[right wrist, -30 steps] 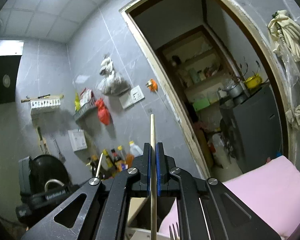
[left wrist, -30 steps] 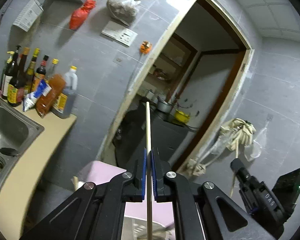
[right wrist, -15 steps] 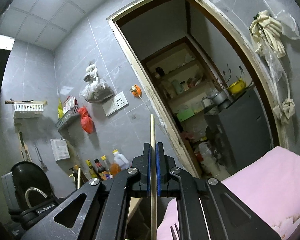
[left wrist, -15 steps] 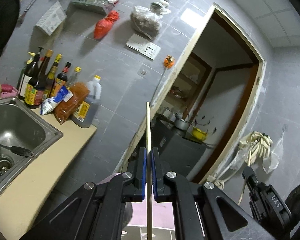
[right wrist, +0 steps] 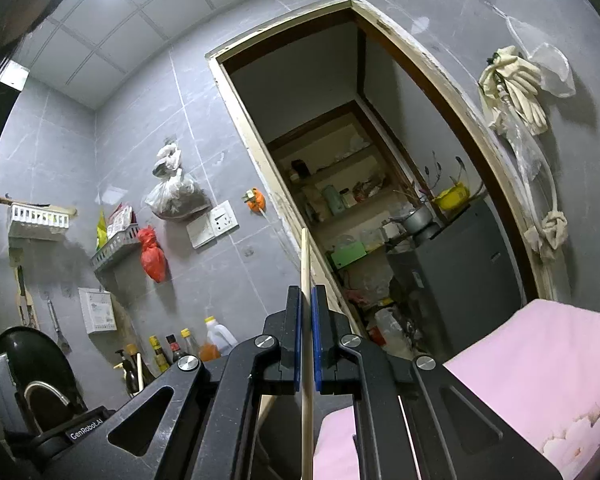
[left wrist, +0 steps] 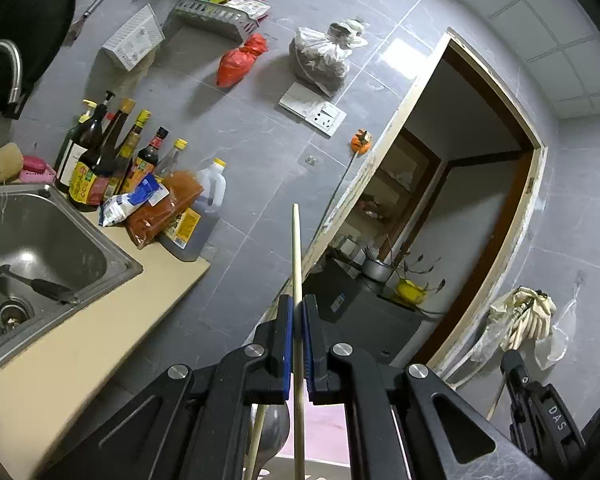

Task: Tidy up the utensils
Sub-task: 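Lift both chopsticks and carry them over the white caddy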

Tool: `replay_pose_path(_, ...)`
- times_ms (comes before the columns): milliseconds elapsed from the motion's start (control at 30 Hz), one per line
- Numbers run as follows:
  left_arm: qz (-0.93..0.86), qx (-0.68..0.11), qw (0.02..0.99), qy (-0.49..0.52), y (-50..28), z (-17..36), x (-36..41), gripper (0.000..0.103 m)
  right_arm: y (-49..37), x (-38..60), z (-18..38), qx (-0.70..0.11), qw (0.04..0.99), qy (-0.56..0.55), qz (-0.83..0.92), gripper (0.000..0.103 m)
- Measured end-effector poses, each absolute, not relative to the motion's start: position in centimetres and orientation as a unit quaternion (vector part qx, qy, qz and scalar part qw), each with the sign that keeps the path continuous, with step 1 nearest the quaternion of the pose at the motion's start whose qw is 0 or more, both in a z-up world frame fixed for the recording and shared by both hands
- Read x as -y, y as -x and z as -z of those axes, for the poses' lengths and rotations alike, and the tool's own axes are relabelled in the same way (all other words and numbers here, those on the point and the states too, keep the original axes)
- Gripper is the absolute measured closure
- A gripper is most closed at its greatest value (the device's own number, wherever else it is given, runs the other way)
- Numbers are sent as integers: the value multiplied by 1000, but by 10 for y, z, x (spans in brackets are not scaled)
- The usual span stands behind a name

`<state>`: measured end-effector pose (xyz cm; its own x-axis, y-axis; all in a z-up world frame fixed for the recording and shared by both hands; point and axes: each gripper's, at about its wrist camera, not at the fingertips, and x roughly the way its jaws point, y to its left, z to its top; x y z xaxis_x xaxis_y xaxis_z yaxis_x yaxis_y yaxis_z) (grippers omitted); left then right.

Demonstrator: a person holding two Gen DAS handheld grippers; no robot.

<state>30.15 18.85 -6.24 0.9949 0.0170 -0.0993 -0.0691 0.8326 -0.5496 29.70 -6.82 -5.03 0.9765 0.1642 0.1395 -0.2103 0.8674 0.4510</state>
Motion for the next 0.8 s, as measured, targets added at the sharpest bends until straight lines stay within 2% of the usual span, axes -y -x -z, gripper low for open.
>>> replay_pose_path(367, -59, -36, 969, 236, -301, 69, -172, 98, -304, 70, 69, 39, 961, -251, -107, 99)
replay_pose_path(800, -68, -33, 964, 256, -303, 78, -180, 98, -307, 61, 75, 31, 966, -231, -113, 98)
